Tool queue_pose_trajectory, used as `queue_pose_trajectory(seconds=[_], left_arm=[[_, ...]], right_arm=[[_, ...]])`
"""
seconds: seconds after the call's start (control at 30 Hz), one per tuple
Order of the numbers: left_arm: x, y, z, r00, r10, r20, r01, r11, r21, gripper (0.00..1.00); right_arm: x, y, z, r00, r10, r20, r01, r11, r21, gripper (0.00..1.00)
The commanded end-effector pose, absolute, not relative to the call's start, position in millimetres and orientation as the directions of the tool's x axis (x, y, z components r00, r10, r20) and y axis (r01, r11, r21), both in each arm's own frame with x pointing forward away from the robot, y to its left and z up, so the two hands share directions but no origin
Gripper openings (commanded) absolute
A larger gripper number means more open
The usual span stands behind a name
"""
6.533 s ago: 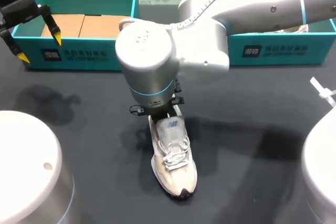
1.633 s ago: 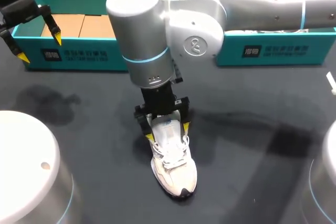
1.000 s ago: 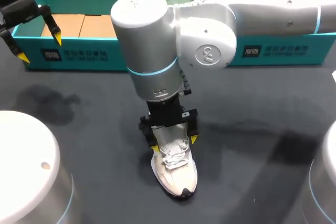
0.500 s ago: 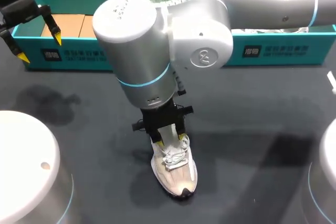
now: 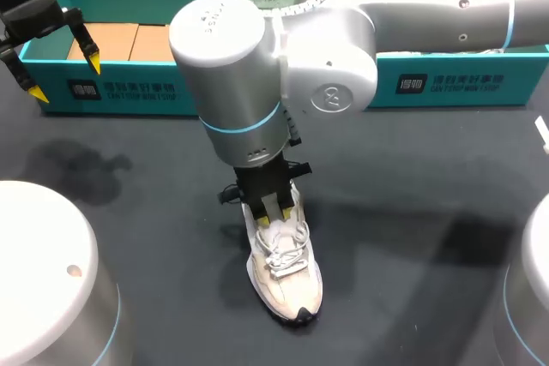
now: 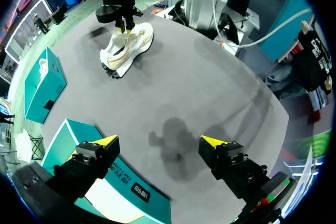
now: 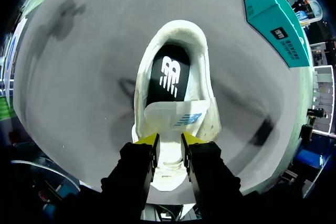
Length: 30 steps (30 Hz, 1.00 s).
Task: Take the shoe out of the shoebox, open the shoe tongue, remove and reinsert the insole, then place the shoe into the shoebox
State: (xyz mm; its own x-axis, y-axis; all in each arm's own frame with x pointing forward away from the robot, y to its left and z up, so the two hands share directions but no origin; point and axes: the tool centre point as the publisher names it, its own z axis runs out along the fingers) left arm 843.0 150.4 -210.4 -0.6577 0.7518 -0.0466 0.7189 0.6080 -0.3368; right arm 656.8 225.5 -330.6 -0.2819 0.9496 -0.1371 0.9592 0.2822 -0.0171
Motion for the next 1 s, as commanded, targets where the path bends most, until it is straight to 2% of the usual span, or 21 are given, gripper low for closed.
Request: queue_pose_trajectory(seconds=[0.03, 0.33, 0.77, 1.0], left_arm=[[843, 150, -210, -0.657, 0.752, -0.044, 0.719, 0.609, -0.336, 1.0], [843, 150, -210, -0.657, 0.752, -0.044, 0.719, 0.609, -0.336, 1.0], [843, 150, -210, -0.657, 0.752, -0.044, 0.719, 0.609, -0.336, 1.0], [843, 150, -210, -0.657, 0.752, -0.044, 0.719, 0.609, -0.336, 1.0]], right_arm=[[671, 222, -349, -0.289, 0.953, -0.091, 0.957, 0.286, -0.04, 0.31], [657, 221, -316, -0.269, 0.945, -0.186, 0.963, 0.269, -0.023, 0.33], [681, 218, -361, -0.324, 0.942, -0.088, 0.946, 0.324, -0.015, 0.35], [674, 221, -316, -0.38, 0.908, -0.174, 0.921, 0.39, 0.024, 0.35]])
